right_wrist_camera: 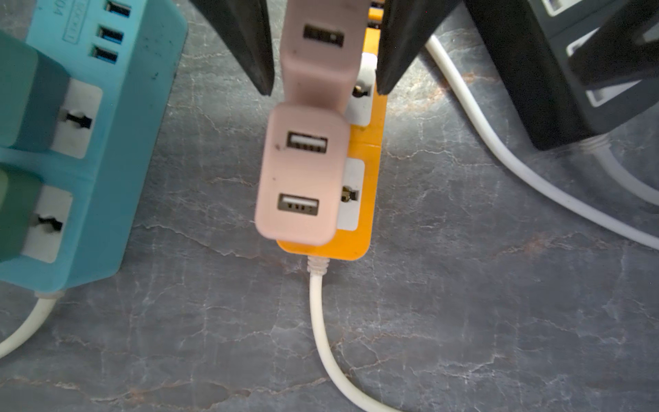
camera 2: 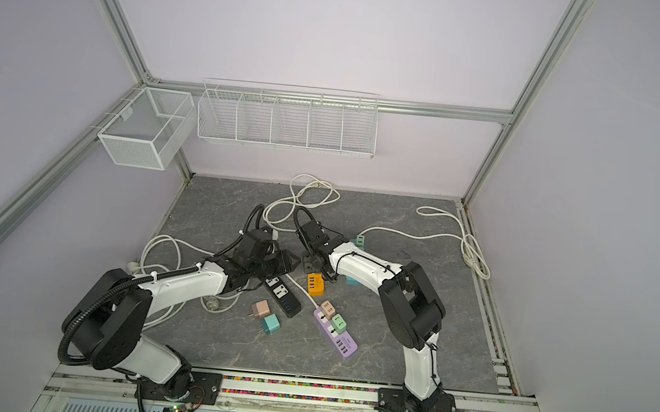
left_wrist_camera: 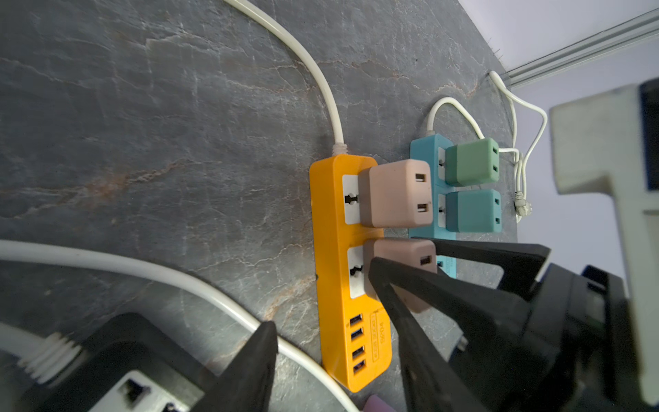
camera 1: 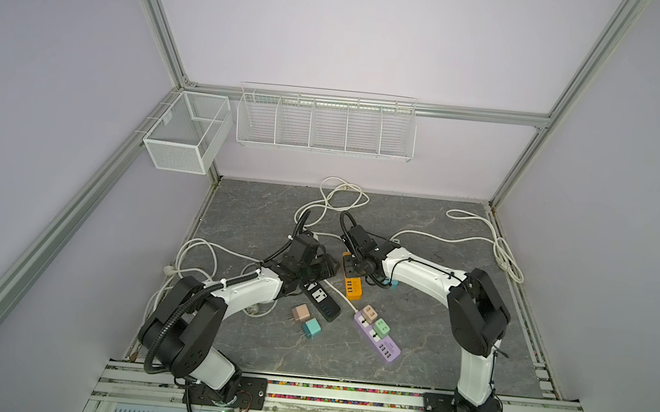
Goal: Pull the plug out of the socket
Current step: 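Grip the orange strip's nearer pink adapter with the right gripper while the left approaches, then hold the pink adapter with the right gripper while the left gripper pins the orange strip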
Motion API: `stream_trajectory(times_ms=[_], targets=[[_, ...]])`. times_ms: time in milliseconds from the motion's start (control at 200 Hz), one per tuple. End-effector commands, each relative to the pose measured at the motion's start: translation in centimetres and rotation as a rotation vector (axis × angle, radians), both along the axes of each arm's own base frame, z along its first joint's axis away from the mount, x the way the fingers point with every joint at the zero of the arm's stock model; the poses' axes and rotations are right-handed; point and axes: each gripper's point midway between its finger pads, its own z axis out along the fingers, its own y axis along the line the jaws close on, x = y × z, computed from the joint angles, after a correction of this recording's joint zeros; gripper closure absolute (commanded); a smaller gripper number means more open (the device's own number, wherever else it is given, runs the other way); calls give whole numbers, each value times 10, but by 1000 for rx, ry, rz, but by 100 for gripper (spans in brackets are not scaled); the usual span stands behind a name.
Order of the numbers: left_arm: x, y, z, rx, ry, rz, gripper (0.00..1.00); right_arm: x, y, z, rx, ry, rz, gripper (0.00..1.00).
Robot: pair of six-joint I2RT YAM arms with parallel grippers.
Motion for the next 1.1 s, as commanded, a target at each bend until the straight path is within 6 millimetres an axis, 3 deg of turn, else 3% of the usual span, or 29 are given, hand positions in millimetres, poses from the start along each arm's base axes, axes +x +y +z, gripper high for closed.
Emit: stream_trajectory(times_ms=[0, 490, 850, 1095], targets=[[6, -8, 4, -42, -2, -7, 44, 1, -3, -6, -4, 10, 1, 54], [2, -17, 0, -78, 13, -36, 45, -5, -6, -18, -12, 40, 6, 62], [-8, -40, -1, -74, 14, -84, 46, -14, -31, -3, -68, -11, 4, 71], [-21, -59, -6, -107, 25, -100, 47, -31, -51, -1, -93, -4, 0, 74]])
